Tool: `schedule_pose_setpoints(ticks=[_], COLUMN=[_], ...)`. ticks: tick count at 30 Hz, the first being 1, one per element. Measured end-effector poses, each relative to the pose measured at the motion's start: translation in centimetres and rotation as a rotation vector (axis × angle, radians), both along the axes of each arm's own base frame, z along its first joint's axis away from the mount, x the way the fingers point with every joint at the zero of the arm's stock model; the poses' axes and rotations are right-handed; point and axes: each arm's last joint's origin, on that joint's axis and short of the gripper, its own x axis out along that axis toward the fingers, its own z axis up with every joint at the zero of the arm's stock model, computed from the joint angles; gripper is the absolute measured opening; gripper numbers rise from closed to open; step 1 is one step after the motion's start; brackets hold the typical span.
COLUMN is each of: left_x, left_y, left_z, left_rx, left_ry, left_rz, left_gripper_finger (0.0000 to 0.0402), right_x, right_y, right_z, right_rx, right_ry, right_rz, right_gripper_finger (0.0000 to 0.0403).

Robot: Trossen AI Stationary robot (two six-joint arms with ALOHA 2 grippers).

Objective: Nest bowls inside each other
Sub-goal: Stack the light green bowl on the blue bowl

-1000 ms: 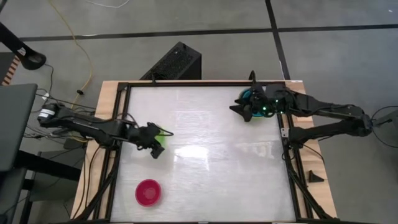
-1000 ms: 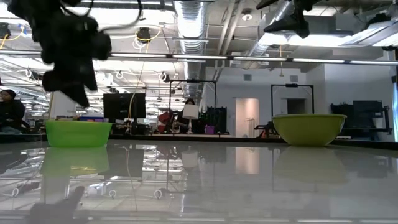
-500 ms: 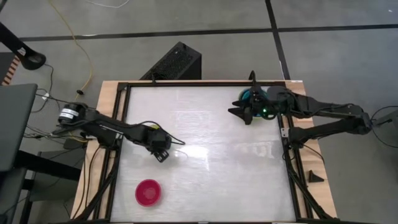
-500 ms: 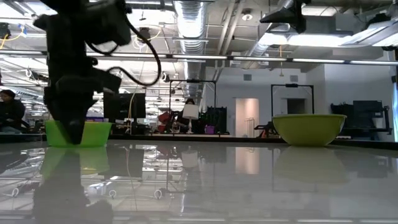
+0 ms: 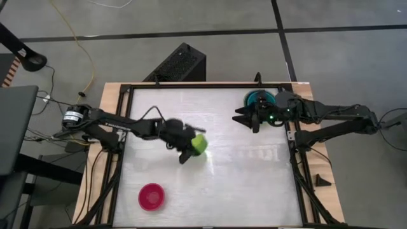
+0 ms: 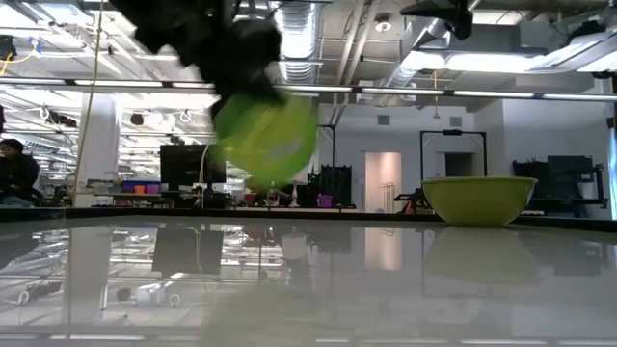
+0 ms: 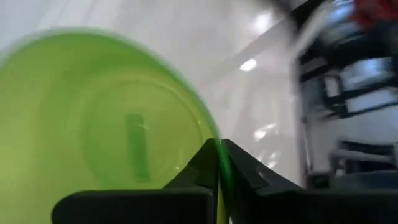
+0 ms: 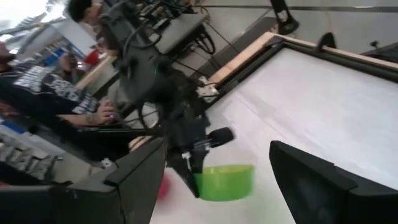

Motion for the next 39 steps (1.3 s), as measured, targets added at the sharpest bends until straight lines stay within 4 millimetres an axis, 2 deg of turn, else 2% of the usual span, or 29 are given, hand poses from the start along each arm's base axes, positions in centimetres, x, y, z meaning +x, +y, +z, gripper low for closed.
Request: schedule_pose_setpoints(ticks=[3,7,10,14,19,24,28,33,35,39], left_x=[1.1,2.0,2.9,5.4,10.0,14.5,17.3,19.9,20.7,20.8], left_y=[1.6,4.6,7.4,10.1,12.0,13.4,14.4,15.5,15.9,16.1], left_z=[2.7,6.3,7.5,7.3,6.4,7.0,7.6,7.9,7.1,5.2], left_rx=[0.084,0.197,0.231,0.187,0.196,0.313,0.44,0.619,0.677,0.726], left_ry=[-0.139,-0.274,-0.313,-0.316,-0.338,-0.365,-0.296,-0.19,-0.161,-0.12], left_rz=[-0.032,0.02,0.05,-0.007,-0.092,-0.145,-0.152,-0.154,-0.148,-0.086], left_gripper_finger=[0.0,0.0,0.0,0.0,0.0,0.0,0.0,0.0,0.0,0.0], right_x=[0.1,-0.2,-1.3,-3.4,-6.0,-7.8,-8.9,-10.4,-10.9,-11.8], right_y=[0.6,1.5,2.1,2.6,3.1,3.7,4.1,4.3,4.2,4.0], right_z=[0.6,1.9,3.0,4.0,3.6,2.5,2.5,3.4,4.1,5.3], right_rx=[-0.001,-0.032,-0.078,-0.122,-0.104,-0.068,-0.078,-0.132,-0.151,-0.176], right_ry=[-0.059,-0.18,-0.271,-0.318,-0.244,-0.146,-0.142,-0.205,-0.248,-0.325], right_rz=[0.031,0.053,0.026,-0.054,-0.122,-0.146,-0.165,-0.201,-0.212,-0.222], right_gripper_finger=[0.032,0.032,0.032,0.032,0.032,0.032,0.032,0.032,0.032,0.032])
